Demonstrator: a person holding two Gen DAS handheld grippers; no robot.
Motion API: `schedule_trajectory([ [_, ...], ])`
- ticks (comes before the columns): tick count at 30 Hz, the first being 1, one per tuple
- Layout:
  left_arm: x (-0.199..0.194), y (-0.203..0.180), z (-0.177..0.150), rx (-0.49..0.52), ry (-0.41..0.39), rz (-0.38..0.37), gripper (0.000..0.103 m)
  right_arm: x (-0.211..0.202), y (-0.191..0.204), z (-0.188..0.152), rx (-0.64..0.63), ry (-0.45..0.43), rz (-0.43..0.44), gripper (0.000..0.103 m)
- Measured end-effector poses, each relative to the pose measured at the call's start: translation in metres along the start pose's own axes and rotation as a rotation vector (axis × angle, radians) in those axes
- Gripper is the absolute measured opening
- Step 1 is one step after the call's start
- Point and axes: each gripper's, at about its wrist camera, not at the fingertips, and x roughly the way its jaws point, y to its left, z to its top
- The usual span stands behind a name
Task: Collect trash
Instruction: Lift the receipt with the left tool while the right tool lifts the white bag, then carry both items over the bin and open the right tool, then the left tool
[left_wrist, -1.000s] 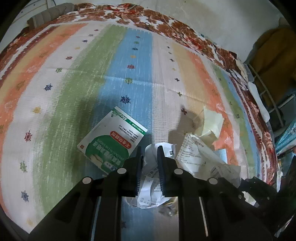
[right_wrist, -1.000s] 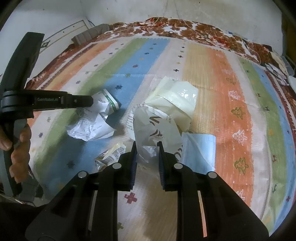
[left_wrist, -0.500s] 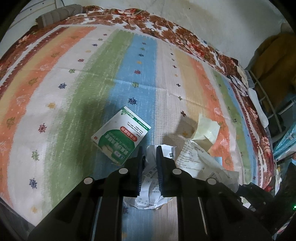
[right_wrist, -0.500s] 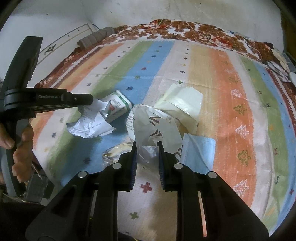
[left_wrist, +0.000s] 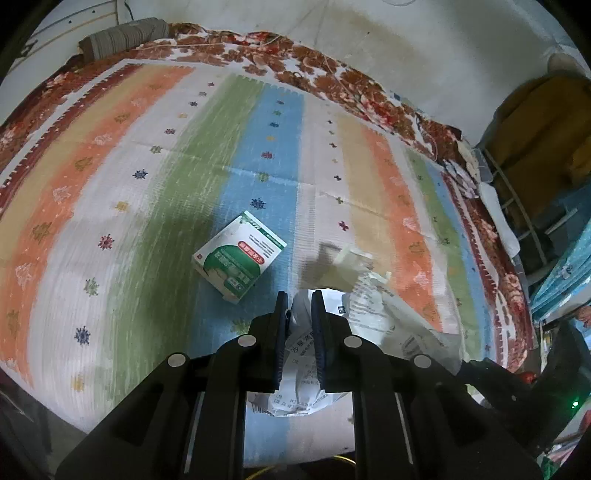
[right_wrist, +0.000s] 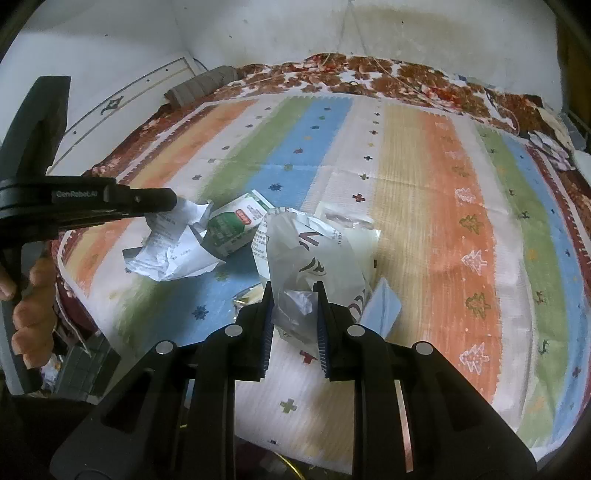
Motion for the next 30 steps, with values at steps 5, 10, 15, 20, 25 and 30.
schedule_trajectory([
  [5, -0.018, -0.001, -0.008, -0.012, -0.011, -0.017, 0.012, -0.015, 0.007, -0.007, -0.01, -0.012, -0.004, 0.019],
  [10, -0.034, -0.006, -0.017, -0.004, -0.027, -0.03, 0.012, -0.033, 0.01, -0.012, -0.009, -0.033, -0.003, 0.019],
  [15, -0.051, -0.01, -0.025, 0.0, -0.049, -0.059, 0.012, -0.051, 0.01, -0.016, 0.006, -0.059, 0.007, 0.019],
  [20, -0.061, -0.012, -0.033, -0.003, -0.052, -0.076, 0.012, -0.064, 0.005, -0.02, 0.042, -0.065, 0.019, 0.019],
  [25, -0.069, -0.019, -0.043, 0.013, -0.058, -0.076, 0.012, -0.077, 0.005, -0.025, 0.06, -0.082, 0.03, 0.019],
  [30, -0.077, -0.021, -0.052, 0.017, -0.056, -0.089, 0.012, -0.088, 0.009, -0.034, 0.058, -0.085, 0.03, 0.019],
])
